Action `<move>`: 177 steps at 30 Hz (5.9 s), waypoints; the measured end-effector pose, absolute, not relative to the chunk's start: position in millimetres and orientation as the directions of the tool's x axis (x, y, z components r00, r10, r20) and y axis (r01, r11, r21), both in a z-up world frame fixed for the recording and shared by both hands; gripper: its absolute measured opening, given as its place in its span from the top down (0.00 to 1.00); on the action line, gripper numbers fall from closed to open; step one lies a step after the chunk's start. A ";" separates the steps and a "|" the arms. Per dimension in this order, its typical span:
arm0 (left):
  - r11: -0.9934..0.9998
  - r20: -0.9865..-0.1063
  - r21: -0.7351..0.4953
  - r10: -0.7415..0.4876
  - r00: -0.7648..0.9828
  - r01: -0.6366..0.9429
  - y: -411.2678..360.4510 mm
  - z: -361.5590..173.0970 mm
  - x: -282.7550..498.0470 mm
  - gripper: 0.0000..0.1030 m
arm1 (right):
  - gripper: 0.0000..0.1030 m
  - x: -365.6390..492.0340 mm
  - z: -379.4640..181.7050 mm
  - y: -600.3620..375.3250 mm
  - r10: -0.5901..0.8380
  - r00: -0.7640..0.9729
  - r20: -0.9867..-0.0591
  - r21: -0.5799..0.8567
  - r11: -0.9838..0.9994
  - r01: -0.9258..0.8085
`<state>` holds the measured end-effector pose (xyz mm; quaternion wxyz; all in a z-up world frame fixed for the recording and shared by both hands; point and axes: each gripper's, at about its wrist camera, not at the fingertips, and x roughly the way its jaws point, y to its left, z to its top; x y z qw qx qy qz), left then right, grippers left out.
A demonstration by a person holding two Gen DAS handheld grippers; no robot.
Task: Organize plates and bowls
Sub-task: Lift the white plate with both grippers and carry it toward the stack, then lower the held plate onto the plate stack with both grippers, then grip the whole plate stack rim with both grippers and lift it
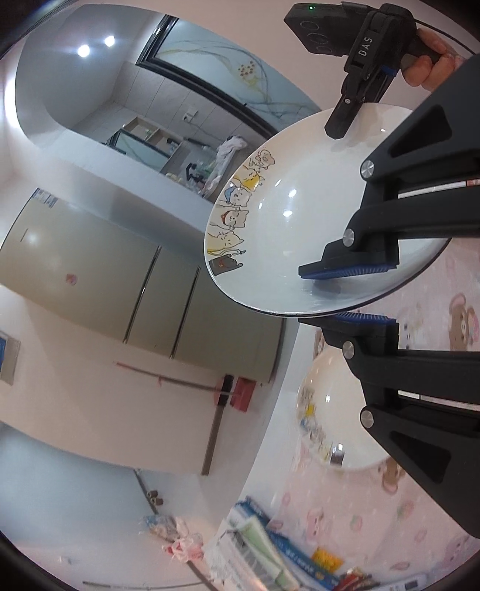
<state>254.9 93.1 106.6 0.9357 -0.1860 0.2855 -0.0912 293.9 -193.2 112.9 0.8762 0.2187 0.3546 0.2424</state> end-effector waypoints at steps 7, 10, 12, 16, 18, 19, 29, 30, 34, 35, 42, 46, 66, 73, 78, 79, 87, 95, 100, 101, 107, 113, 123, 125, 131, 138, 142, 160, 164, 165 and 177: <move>0.918 -0.487 -0.396 -0.238 0.840 0.031 141.8 95.5 239.6 0.86 | 0.80 304.0 102.4 -134.9 0.586 0.621 -0.521 0.543 0.788 -0.290; 0.910 -0.501 -0.414 -0.228 0.835 0.001 159.7 80.1 241.9 0.86 | 0.80 316.1 85.3 -112.3 0.589 0.595 -0.546 0.532 0.793 -0.297; 0.891 -0.499 -0.455 -0.249 0.830 -0.006 175.0 63.3 240.4 0.86 | 0.80 322.7 70.0 -99.2 0.578 0.579 -0.575 0.495 0.809 -0.315; 0.884 -0.548 -0.464 -0.239 0.802 -0.053 193.2 35.4 254.2 0.86 | 0.79 338.8 29.3 -86.1 0.578 0.525 -0.625 0.501 0.813 -0.298; 0.891 -0.569 -0.447 -0.219 0.792 -0.075 195.9 23.7 263.0 0.86 | 0.79 345.6 9.7 -81.6 0.570 0.506 -0.647 0.498 0.819 -0.286; 0.897 -0.584 -0.435 -0.213 0.783 -0.080 195.7 18.5 267.3 0.86 | 0.79 348.0 3.4 -80.7 0.563 0.506 -0.653 0.495 0.823 -0.277; 0.884 -0.693 -0.448 -0.251 0.676 -0.131 201.3 -53.6 298.8 0.86 | 0.78 367.9 -54.0 -71.8 0.494 0.504 -0.708 0.434 0.868 -0.240; 0.887 -0.694 -0.444 -0.248 0.676 -0.130 200.0 -53.4 298.8 0.86 | 0.78 369.1 -57.4 -71.1 0.496 0.500 -0.710 0.436 0.867 -0.241; 0.887 -0.695 -0.441 -0.240 0.678 -0.138 203.0 -57.7 297.6 0.86 | 0.78 371.0 -66.3 -66.3 0.494 0.489 -0.719 0.428 0.869 -0.248; 0.885 -0.696 -0.443 -0.241 0.677 -0.141 204.6 -59.1 297.4 0.86 | 0.78 371.7 -68.7 -65.0 0.491 0.483 -0.725 0.425 0.871 -0.248; 0.902 -0.737 -0.398 -0.207 0.643 -0.165 206.6 -65.3 301.2 0.86 | 0.78 371.0 -78.5 -55.5 0.454 0.454 -0.767 0.379 0.891 -0.250; 0.908 -0.762 -0.380 -0.199 0.617 -0.175 203.4 -71.1 304.8 0.86 | 0.76 370.4 -80.8 -54.5 0.429 0.435 -0.792 0.359 0.903 -0.236; 0.914 -0.775 -0.352 -0.163 0.611 -0.203 198.4 -79.5 307.4 0.85 | 0.72 377.0 -91.2 -56.9 0.440 0.402 -0.803 0.379 0.898 -0.224; 0.924 -0.770 -0.339 -0.164 0.617 -0.179 183.7 -69.7 305.3 0.52 | 0.70 379.5 -94.3 -60.2 0.456 0.396 -0.797 0.400 0.890 -0.219; 0.916 -0.768 -0.361 -0.184 0.614 -0.176 187.4 -66.4 305.2 0.47 | 0.67 381.5 -97.4 -60.6 0.456 0.383 -0.803 0.408 0.890 -0.205; 0.916 -0.771 -0.358 -0.180 0.611 -0.182 187.9 -64.9 304.1 0.41 | 0.65 381.7 -98.4 -60.3 0.442 0.380 -0.813 0.398 0.897 -0.193; 0.934 -0.818 -0.279 -0.110 0.564 -0.223 189.6 -66.5 302.6 0.81 | 0.78 375.2 -88.0 -58.7 0.419 0.416 -0.807 0.370 0.908 -0.196; 0.933 -0.820 -0.276 -0.104 0.563 -0.229 192.8 -67.2 300.4 0.86 | 0.78 374.5 -89.2 -56.8 0.405 0.450 -0.796 0.345 0.914 -0.213; 0.939 -0.821 -0.260 -0.092 0.563 -0.225 189.8 -66.6 300.2 0.86 | 0.78 376.2 -90.3 -56.7 0.411 0.437 -0.800 0.354 0.912 -0.209; 0.940 -0.822 -0.256 -0.089 0.563 -0.225 188.8 -66.6 300.5 0.86 | 0.77 376.3 -90.1 -56.3 0.407 0.435 -0.803 0.350 0.913 -0.208; 0.949 -0.838 -0.216 -0.060 0.542 -0.229 185.8 -68.6 302.1 0.86 | 0.69 371.0 -82.4 -54.1 0.340 0.446 -0.828 0.286 0.940 -0.185; 0.950 -0.847 -0.212 -0.060 0.529 -0.232 185.2 -71.7 303.3 0.86 | 0.87 368.5 -78.8 -52.8 0.380 0.456 -0.805 0.308 0.924 -0.225; 0.936 -0.823 -0.266 -0.096 0.560 -0.231 190.1 -70.4 300.2 0.61 | 0.68 375.5 -80.5 -66.8 0.382 0.472 -0.794 0.333 0.924 -0.188; 0.925 -0.811 -0.301 -0.120 0.572 -0.233 193.8 -69.6 299.1 0.37 | 0.49 377.6 -81.7 -75.4 0.422 0.481 -0.769 0.386 0.905 -0.177; 0.894 -0.806 -0.382 -0.199 0.557 -0.234 199.9 -85.1 303.2 0.37 | 0.49 391.4 -103.2 -91.5 0.549 0.429 -0.717 0.551 0.824 -0.134; 0.786 -0.752 -0.569 -0.377 0.541 -0.243 207.1 -114.6 306.2 0.63 | 0.54 401.6 -137.0 -81.6 0.650 0.368 -0.665 0.667 0.738 -0.102; 0.762 -0.733 -0.595 -0.383 0.563 -0.256 210.0 -116.8 303.2 0.64 | 0.66 402.7 -143.0 -74.9 0.664 0.365 -0.653 0.689 0.720 -0.078; 0.868 -0.834 -0.453 -0.331 0.441 -0.204 164.2 -85.6 262.2 0.62 | 0.63 328.3 -93.0 -70.4 0.453 0.330 -0.828 0.452 0.888 -0.085; 0.877 -0.837 -0.449 -0.345 0.425 -0.172 150.1 -83.5 238.2 0.62 | 0.62 298.2 -88.3 -85.3 0.423 0.327 -0.845 0.417 0.904 -0.091; 0.880 -0.837 -0.447 -0.347 0.423 -0.162 145.8 -83.1 230.8 0.62 | 0.62 288.3 -87.3 -88.2 0.417 0.327 -0.848 0.409 0.908 -0.095; 0.927 -0.853 -0.373 -0.325 0.408 -0.040 102.5 -81.9 165.1 0.62 | 0.61 197.0 -87.9 -128.0 0.376 0.323 -0.868 0.358 0.926 -0.117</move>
